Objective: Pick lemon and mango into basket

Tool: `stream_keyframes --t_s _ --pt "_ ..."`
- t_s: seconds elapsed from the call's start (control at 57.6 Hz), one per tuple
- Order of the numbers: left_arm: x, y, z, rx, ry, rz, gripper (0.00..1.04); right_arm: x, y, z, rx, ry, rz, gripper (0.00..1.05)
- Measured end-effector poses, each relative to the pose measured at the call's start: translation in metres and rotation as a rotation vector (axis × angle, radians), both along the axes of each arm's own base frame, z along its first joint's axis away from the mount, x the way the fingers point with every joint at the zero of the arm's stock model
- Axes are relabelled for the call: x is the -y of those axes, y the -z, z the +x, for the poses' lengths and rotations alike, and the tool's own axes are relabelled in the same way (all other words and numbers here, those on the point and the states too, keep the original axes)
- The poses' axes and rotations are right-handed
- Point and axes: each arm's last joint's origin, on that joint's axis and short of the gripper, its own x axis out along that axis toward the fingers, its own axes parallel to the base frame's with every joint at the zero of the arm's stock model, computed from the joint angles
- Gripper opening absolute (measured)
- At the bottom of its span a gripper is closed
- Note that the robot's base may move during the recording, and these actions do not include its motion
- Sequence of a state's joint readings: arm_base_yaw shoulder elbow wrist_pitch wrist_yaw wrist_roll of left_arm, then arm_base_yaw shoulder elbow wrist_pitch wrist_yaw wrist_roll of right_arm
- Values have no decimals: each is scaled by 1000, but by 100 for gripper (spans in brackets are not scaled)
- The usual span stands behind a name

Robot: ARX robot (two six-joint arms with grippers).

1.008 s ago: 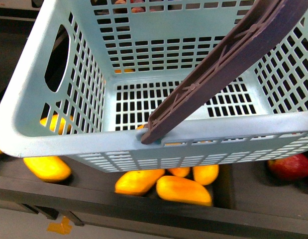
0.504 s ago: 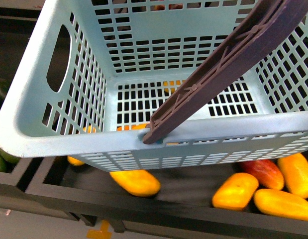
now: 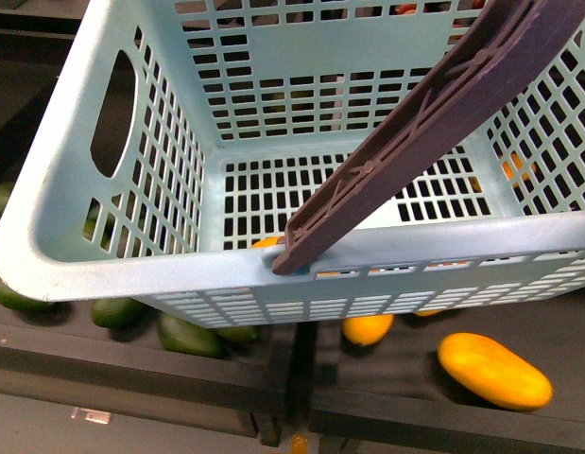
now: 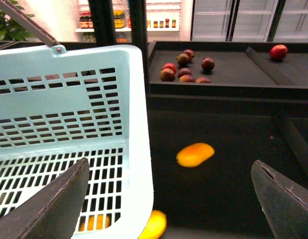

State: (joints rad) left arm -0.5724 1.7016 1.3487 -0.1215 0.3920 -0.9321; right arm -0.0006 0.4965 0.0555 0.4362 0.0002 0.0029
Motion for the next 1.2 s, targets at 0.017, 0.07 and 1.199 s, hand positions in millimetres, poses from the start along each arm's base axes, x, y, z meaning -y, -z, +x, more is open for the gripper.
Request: stream_keyframes --t_s 0.017,0.07,1.199 --pt "0 0 0 1 -1 1 5 0 0 0 -1 0 0 96" --pt "-1 0 1 0 -2 0 5 0 0 0 -1 -5 0 96" --pt "0 -1 0 3 -1 0 5 77 93 116 -762 675 542 96"
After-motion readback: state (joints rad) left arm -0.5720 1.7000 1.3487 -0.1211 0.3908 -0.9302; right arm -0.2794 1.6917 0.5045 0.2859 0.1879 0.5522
